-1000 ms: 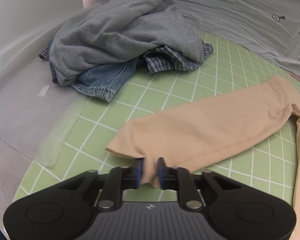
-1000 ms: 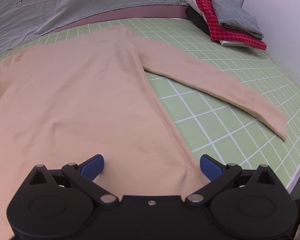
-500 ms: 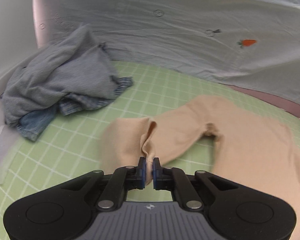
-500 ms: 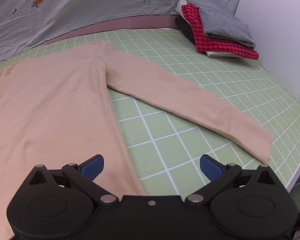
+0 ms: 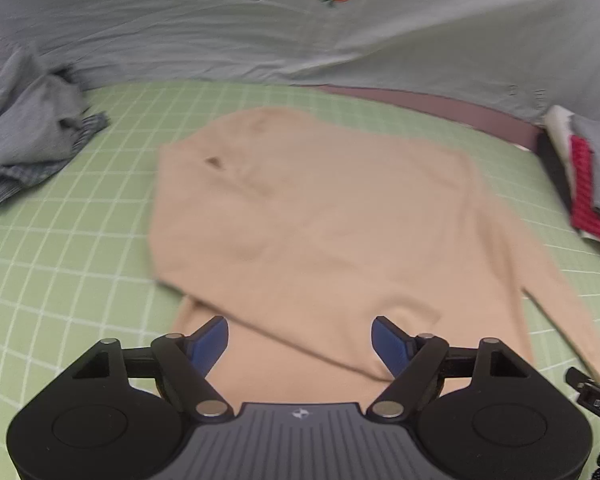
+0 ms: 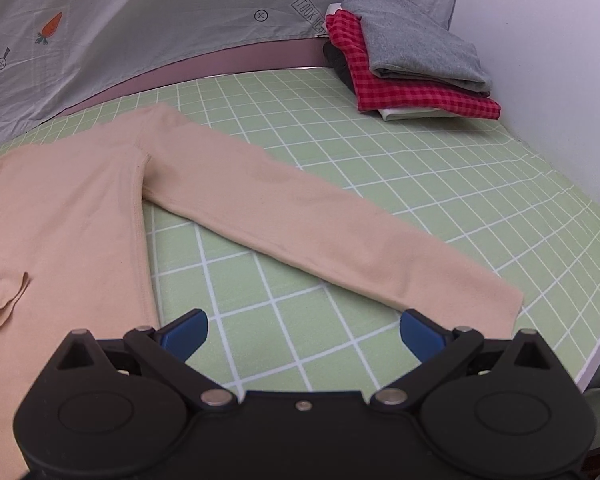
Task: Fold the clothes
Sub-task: 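Carry the sleeve cuff across the shirt body with the left gripper, then open, then move the open right gripper over the beige shirt body, then pinch the shirt body fabric with the right gripper, tug it flat, open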
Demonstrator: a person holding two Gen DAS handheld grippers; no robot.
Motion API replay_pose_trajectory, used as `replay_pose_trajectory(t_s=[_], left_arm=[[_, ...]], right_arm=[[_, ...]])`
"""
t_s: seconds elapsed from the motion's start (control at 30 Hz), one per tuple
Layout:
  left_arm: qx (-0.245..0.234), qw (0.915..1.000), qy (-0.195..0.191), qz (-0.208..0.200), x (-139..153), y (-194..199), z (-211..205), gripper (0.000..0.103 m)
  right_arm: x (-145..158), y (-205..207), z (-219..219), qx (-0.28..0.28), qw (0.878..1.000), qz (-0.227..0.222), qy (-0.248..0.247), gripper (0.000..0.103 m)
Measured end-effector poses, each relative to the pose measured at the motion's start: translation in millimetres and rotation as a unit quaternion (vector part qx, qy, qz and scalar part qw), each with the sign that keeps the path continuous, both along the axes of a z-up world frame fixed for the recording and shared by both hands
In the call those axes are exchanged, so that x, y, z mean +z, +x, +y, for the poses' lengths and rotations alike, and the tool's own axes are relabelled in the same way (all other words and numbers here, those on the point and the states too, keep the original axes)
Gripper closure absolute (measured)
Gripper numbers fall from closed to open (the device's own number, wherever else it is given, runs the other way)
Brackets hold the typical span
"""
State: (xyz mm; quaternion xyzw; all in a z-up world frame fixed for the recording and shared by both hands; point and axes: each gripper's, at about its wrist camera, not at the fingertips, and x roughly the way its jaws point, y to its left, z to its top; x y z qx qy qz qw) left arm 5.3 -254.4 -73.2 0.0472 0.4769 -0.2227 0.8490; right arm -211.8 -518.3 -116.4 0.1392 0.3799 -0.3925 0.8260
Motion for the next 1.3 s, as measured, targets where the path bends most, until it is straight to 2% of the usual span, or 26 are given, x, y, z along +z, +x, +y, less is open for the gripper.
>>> replay_pose_trajectory(t_s=[0.13,0.23,0.47,0.53,0.63,0.8,0.83,0.87,0.9,0.93,1.0,1.13,1.3], left_arm=[[0.069,0.9962,0.043,0.033,-14,19,37,0.022],[0.092,0.9934,0.055,0.041,-17,29,64,0.021],[0.093,0.9921,0.076,0.036,-21,44,117,0.015],[0.091,0.9922,0.078,0.034,-21,47,128,0.015],[0.086,0.9926,0.079,0.033,-23,49,134,0.015],[0.08,0.9928,0.081,0.037,-26,53,140,0.015],[0.08,0.9929,0.08,0.037,-26,53,139,0.015],[0.08,0.9929,0.079,0.037,-26,52,137,0.015],[0.081,0.993,0.079,0.037,-26,51,133,0.015],[0.081,0.993,0.078,0.036,-25,49,129,0.015],[0.083,0.993,0.076,0.036,-24,46,120,0.015],[0.086,0.993,0.074,0.033,-22,37,99,0.015],[0.092,0.9925,0.078,0.019,-18,19,63,0.015]], right_arm=[[2,19,20,0.024,1.0,-0.001,-0.012,0.0],[4,39,39,0.045,0.999,-0.007,-0.016,0.0],[4,105,99,0.102,0.994,-0.019,0.022,0.0],[3,122,118,0.117,0.992,-0.019,0.035,0.004],[5,138,143,0.146,0.988,-0.021,0.042,0.013],[0,150,161,0.167,0.984,-0.011,0.055,0.045],[0,151,161,0.171,0.984,-0.012,0.056,0.045],[1,151,162,0.181,0.982,-0.01,0.053,0.05],[2,152,163,0.198,0.979,-0.006,0.049,0.064],[4,153,165,0.215,0.976,-0.002,0.044,0.072],[9,155,166,0.244,0.969,0.005,0.029,0.099],[23,153,159,0.284,0.959,0.002,0.005,0.099],[33,141,108,0.27,0.962,-0.005,-0.035,0.099]])
